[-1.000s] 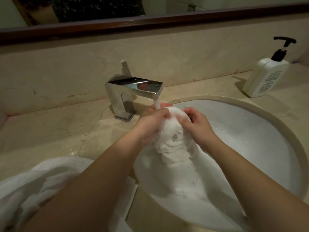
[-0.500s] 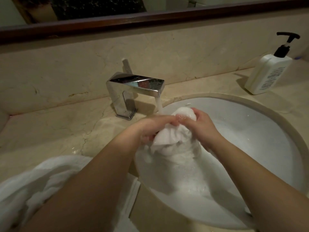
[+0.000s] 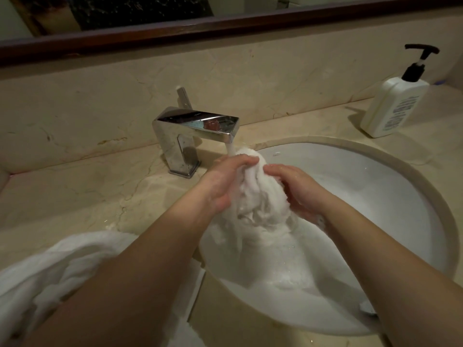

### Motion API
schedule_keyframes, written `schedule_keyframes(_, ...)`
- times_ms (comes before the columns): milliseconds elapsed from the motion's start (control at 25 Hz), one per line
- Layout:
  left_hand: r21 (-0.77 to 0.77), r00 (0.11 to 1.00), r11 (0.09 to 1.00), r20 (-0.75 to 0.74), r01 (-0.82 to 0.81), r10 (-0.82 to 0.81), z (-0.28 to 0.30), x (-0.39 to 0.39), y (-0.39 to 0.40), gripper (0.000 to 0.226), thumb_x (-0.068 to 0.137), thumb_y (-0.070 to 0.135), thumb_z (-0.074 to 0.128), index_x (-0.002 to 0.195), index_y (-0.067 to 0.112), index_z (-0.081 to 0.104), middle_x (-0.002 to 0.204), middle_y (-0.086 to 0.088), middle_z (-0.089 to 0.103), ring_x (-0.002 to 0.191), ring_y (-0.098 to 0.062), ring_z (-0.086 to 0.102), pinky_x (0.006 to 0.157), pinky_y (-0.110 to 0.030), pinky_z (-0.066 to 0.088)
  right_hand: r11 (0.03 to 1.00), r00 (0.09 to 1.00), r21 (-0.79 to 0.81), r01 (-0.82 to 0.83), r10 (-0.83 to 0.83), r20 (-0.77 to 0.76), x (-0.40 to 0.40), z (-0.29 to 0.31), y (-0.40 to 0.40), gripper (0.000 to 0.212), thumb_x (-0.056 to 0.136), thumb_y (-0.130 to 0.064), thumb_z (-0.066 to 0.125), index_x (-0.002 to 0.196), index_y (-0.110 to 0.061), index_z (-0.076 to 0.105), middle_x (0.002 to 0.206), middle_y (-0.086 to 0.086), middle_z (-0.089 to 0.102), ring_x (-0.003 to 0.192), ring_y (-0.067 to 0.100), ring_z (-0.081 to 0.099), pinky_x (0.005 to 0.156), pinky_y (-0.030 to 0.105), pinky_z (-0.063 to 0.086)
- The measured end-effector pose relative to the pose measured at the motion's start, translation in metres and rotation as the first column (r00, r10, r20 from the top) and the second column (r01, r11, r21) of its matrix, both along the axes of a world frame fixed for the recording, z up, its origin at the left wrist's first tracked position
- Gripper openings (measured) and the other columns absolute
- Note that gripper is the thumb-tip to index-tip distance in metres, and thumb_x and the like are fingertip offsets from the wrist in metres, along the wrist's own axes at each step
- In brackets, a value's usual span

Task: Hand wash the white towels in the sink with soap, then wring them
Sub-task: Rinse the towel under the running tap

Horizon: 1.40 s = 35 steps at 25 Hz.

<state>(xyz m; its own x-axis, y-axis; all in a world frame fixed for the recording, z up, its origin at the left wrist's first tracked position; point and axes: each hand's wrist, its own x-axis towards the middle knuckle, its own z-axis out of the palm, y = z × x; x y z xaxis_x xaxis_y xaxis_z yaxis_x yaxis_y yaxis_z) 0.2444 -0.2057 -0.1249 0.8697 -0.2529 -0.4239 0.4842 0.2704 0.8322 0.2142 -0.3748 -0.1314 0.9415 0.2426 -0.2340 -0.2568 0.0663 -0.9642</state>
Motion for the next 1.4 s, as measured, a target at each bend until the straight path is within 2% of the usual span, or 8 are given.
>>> schedule_keyframes(240, 0.355, 0.981, 0.915, -0.050, 0.191, -0.186, 0.005, -0.004, 0.001, 0.043, 0.093, 0.052, 0.066, 0.111, 0.013, 0.072, 0.087, 0.000, 0.078, 0.083, -0.018, 0.073, 0.082, -0.032, 0.057, 0.959, 0.972, 0.172, 0.225, -0.234, 0.035, 0.008, 0.001, 0.013, 0.018, 0.101, -0.018, 0.056, 0.114, -0.007, 0.061, 0.095, 0.012, 0.074, 0.090, 0.029, 0.071, 0.079, 0.040, 0.058)
schedule_keyframes(440, 0.195, 0.999, 0.980, 0.011, 0.042, -0.045, -0.002, 0.000, 0.000, 0.055, 0.096, 0.050, 0.062, 0.130, 0.007, 0.064, 0.118, -0.014, 0.074, 0.110, -0.030, 0.071, 0.105, -0.047, 0.052, 0.991, 0.991, 0.032, 0.130, -0.131, 0.016, 0.014, -0.013, 0.010, 0.053, 0.090, -0.046, 0.069, 0.139, -0.026, 0.057, 0.126, 0.004, 0.070, 0.117, 0.024, 0.066, 0.102, 0.045, 0.052)
schedule_keyframes(600, 0.122, 0.992, 0.986, 0.071, -0.116, 0.108, -0.001, 0.004, -0.002, 0.035, 0.098, 0.024, 0.066, 0.123, -0.001, 0.061, 0.112, -0.019, 0.072, 0.108, -0.035, 0.070, 0.098, -0.049, 0.056, 0.971, 1.000, -0.238, -0.019, 0.017, -0.013, 0.006, -0.011, 0.001, 0.031, 0.092, -0.042, 0.068, 0.116, -0.023, 0.072, 0.107, 0.000, 0.076, 0.104, 0.023, 0.071, 0.094, 0.037, 0.056)
schedule_keyframes(720, 0.348, 0.996, 0.935, 0.079, -0.068, 0.044, -0.003, 0.002, 0.001, 0.028, 0.094, 0.010, 0.067, 0.120, 0.004, 0.063, 0.112, -0.018, 0.072, 0.102, -0.037, 0.071, 0.092, -0.049, 0.058, 0.995, 0.995, -0.048, 0.087, -0.089, -0.046, 0.006, -0.009, 0.001, 0.020, 0.094, -0.016, 0.066, 0.112, -0.011, 0.072, 0.102, 0.013, 0.077, 0.101, 0.032, 0.072, 0.086, 0.039, 0.059)
schedule_keyframes(840, 0.552, 0.992, 0.832, 0.054, 0.066, -0.114, -0.002, -0.005, -0.001, 0.030, 0.098, 0.034, 0.065, 0.119, 0.012, 0.068, 0.109, -0.008, 0.074, 0.101, -0.029, 0.072, 0.096, -0.044, 0.057, 0.972, 0.980, 0.134, 0.195, -0.187, -0.071, 0.009, -0.010, 0.005, 0.029, 0.097, -0.014, 0.062, 0.124, -0.005, 0.066, 0.104, 0.014, 0.076, 0.097, 0.028, 0.073, 0.085, 0.038, 0.059)
schedule_keyframes(1000, 0.257, 0.988, 0.954, -0.025, 0.153, -0.152, 0.003, -0.010, -0.005, 0.042, 0.100, 0.044, 0.058, 0.123, 0.010, 0.070, 0.109, -0.010, 0.076, 0.105, -0.028, 0.073, 0.094, -0.039, 0.057, 0.950, 0.973, 0.210, 0.229, -0.221, -0.062, 0.016, -0.007, 0.008, 0.034, 0.099, -0.015, 0.060, 0.133, -0.012, 0.062, 0.117, 0.014, 0.073, 0.111, 0.028, 0.069, 0.099, 0.044, 0.054)
schedule_keyframes(1200, 0.118, 1.000, 0.993, 0.014, 0.019, -0.020, -0.008, -0.006, -0.007, 0.059, 0.085, 0.035, 0.079, 0.129, 0.000, 0.063, 0.115, -0.022, 0.073, 0.107, -0.038, 0.072, 0.101, -0.054, 0.053, 0.950, 0.948, -0.021, 0.313, -0.311, 0.069, 0.010, -0.004, 0.007, 0.028, 0.096, -0.035, 0.065, 0.122, -0.024, 0.063, 0.106, 0.003, 0.074, 0.094, 0.018, 0.072, 0.085, 0.033, 0.058)
schedule_keyframes(1400, 0.056, 0.994, 0.993, 0.025, -0.108, 0.107, -0.004, 0.000, -0.007, 0.055, 0.094, 0.037, 0.071, 0.135, 0.005, 0.054, 0.119, -0.024, 0.070, 0.101, -0.037, 0.073, 0.085, -0.051, 0.061, 0.965, 0.995, -0.242, -0.100, 0.094, -0.037, -0.005, 0.003, -0.001, 0.041, 0.099, -0.044, 0.056, 0.114, -0.010, 0.072, 0.105, 0.009, 0.077, 0.099, 0.027, 0.074, 0.094, 0.042, 0.056)
